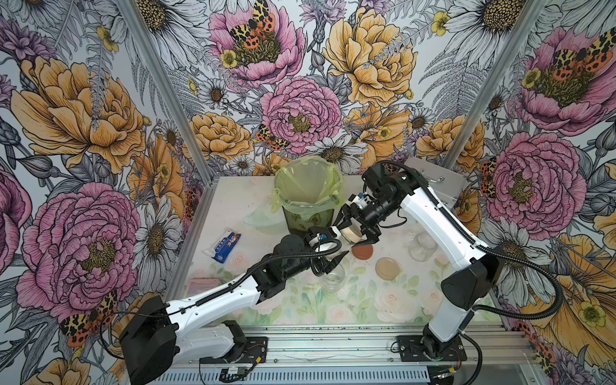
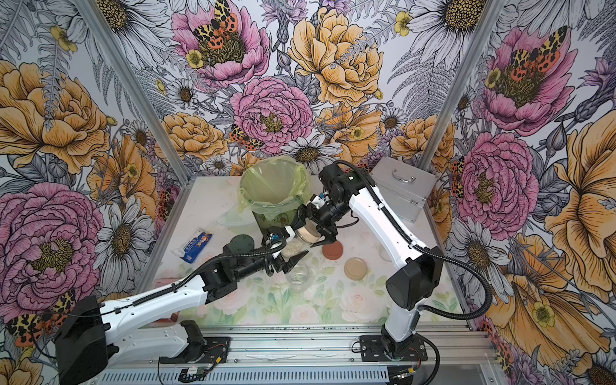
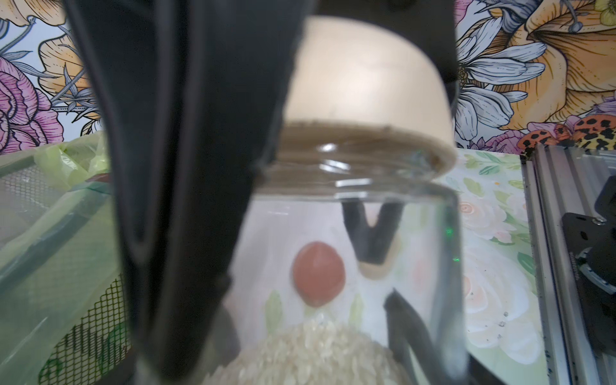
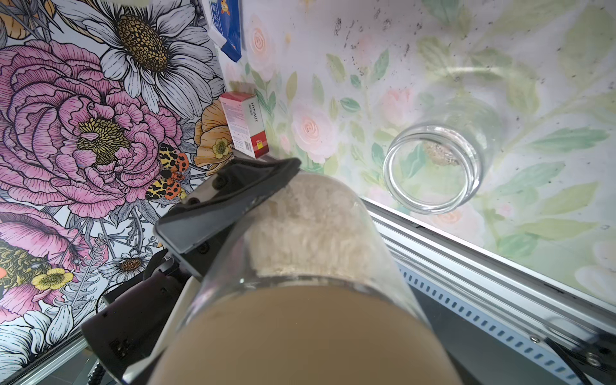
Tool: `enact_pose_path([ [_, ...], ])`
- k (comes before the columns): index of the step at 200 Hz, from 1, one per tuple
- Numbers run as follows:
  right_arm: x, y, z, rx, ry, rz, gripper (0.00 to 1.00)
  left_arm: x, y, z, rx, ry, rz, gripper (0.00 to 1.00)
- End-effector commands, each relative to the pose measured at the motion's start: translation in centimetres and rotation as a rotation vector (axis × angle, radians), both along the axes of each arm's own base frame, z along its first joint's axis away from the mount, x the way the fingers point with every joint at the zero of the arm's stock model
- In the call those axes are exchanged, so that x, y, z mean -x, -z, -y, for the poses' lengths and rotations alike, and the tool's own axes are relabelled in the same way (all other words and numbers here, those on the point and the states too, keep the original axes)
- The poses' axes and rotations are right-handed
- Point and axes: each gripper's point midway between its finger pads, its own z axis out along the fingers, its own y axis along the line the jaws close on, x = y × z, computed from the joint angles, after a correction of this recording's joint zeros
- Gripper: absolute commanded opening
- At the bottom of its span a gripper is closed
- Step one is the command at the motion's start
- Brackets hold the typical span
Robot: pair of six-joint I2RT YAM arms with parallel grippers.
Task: Empty moldy rice from jars
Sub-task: Adjust the jar.
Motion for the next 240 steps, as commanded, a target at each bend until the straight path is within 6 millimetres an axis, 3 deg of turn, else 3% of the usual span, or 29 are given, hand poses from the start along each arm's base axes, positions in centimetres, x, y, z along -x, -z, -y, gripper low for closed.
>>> enact_pose_path([
  [1, -0.6, -4.0, -1.2, -0.14, 0.005, 0.056, 0.8, 0.4, 0.3, -0.2, -0.012, 0.001, 0.028, 0.0],
  [8, -0.6, -4.1, -1.2, -0.141, 0.005, 0.058, 0.9, 0.4, 0.3, -0.2, -0.015, 0.001, 0.034, 0.0],
  [22, -0.6, -4.1, -1.3, -0.145, 0.002, 0.058, 0.99, 0.3, 0.1, -0.4, -0.013, -0.007, 0.045, 0.0],
  [170, -0.6, -1.8, 0.3, -0.071, 0.003, 0.054, 0.99, -0.2, -1.6, -1.0, 0.014, -0.053, 0.09, 0.0],
  [240, 0.2, -0.9, 1.1, 0.004, 0.012, 0.004, 0.99, -0.6, -1.5, -1.4, 0.0, -0.08, 0.107, 0.0],
])
